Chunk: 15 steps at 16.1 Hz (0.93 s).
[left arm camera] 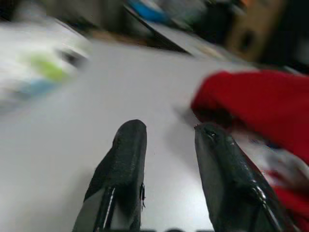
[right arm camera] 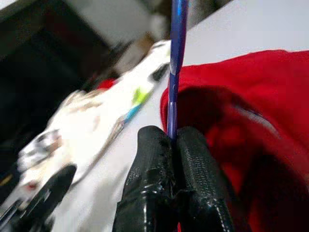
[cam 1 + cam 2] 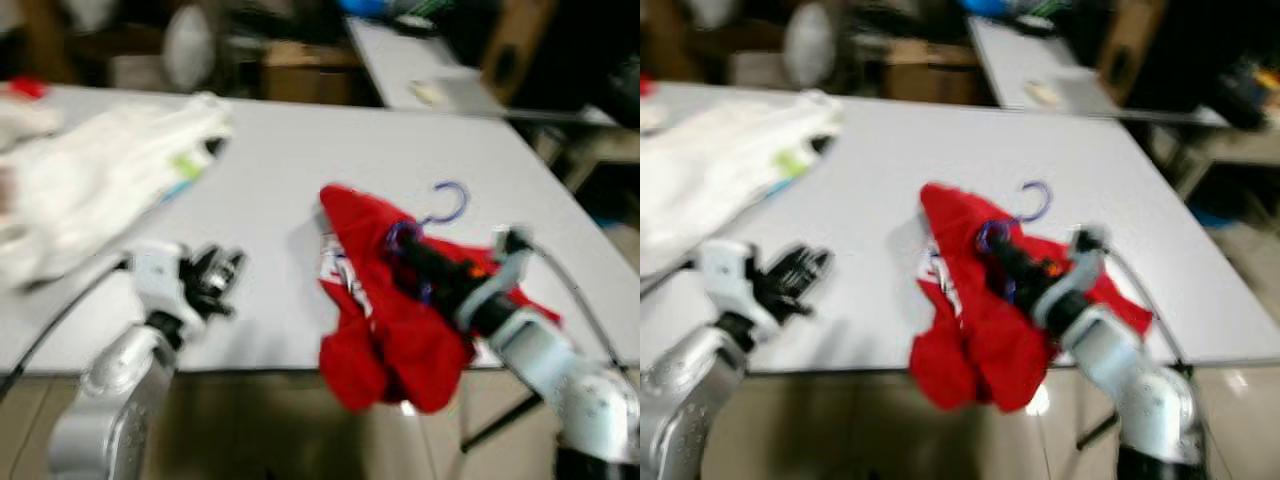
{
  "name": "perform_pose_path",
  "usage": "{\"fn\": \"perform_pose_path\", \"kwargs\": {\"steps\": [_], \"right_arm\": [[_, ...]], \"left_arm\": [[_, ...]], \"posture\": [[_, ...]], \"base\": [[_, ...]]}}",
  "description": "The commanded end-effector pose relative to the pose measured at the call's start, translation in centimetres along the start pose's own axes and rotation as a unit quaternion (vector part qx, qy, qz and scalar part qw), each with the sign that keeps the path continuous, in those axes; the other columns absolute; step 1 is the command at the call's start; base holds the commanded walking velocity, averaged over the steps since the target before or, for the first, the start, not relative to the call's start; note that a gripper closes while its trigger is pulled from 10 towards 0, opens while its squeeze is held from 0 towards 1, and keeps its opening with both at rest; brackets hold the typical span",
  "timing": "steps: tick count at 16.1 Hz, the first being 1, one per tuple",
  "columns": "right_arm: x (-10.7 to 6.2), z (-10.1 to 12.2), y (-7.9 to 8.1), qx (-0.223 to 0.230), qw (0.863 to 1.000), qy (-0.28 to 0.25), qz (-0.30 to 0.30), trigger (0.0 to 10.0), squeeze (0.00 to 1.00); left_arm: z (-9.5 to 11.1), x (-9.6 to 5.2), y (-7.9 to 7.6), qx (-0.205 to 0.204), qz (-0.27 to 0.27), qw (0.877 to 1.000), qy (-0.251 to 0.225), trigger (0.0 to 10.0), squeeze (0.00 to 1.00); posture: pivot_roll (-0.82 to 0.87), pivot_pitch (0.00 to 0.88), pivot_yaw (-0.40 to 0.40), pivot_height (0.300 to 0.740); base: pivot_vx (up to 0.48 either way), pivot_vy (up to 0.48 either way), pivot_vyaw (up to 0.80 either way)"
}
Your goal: Hang hanger
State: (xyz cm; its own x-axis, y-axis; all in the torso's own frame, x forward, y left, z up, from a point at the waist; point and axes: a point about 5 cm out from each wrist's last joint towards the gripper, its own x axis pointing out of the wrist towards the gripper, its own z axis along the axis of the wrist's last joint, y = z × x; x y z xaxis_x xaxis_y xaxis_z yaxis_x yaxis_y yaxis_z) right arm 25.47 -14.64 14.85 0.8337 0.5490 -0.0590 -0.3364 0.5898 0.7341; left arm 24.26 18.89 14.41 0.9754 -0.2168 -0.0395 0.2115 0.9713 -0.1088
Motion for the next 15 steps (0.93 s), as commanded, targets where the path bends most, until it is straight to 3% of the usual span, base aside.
{"fn": "perform_pose_path", "kwargs": {"steps": [1, 3, 4, 7, 12, 15], "right_arm": [[-0.7, 0.5, 0.0, -0.007, 1.0, -0.01, -0.009, 10.0, 0.0], [-1.1, -0.1, 0.2, 0.001, 1.0, -0.009, -0.007, 10.0, 0.0], [-1.2, -0.5, 0.3, 0.005, 1.0, -0.007, -0.009, 10.0, 0.0], [-1.6, -1.1, 0.5, 0.007, 1.0, -0.008, -0.009, 10.0, 0.0], [-1.6, -1.4, 0.6, 0.011, 1.0, -0.009, -0.012, 10.0, 0.0], [-1.4, -1.2, 0.6, 0.009, 1.0, -0.007, -0.009, 10.0, 0.0]], "left_arm": [[-0.2, 0.1, 0.1, 0.01, 0.018, 1.0, 0.011, 10.0, 0.0], [-0.8, -0.5, -0.4, -0.008, -0.021, 0.997, 0.07, 10.0, 0.0], [-0.7, -1.0, -1.0, -0.04, -0.081, 0.993, 0.076, 10.0, 0.0], [-0.6, -0.1, -2.1, -0.029, -0.091, 0.994, 0.05, 10.0, 0.0], [-1.1, -0.3, -2.4, -0.055, -0.112, 0.989, 0.083, 10.0, 0.0], [-2.5, -1.6, -2.6, -0.088, -0.131, 0.975, 0.158, 10.0, 0.0]], "posture": [[-0.02, 0.0, -0.051, 0.74], [-0.01, 0.0, -0.046, 0.74], [-0.01, 0.0, -0.034, 0.74], [-0.03, 0.0, -0.006, 0.74], [-0.03, 0.0, -0.012, 0.74], [-0.02, 0.0, -0.027, 0.74]], "base": [[0.0, 0.0, 0.8], [0.0, 0.0, 0.8], [0.0, 0.0, 0.8], [0.0, 0.0, 0.8], [0.0, 0.0, 0.8], [0.0, 0.0, 0.8]]}}
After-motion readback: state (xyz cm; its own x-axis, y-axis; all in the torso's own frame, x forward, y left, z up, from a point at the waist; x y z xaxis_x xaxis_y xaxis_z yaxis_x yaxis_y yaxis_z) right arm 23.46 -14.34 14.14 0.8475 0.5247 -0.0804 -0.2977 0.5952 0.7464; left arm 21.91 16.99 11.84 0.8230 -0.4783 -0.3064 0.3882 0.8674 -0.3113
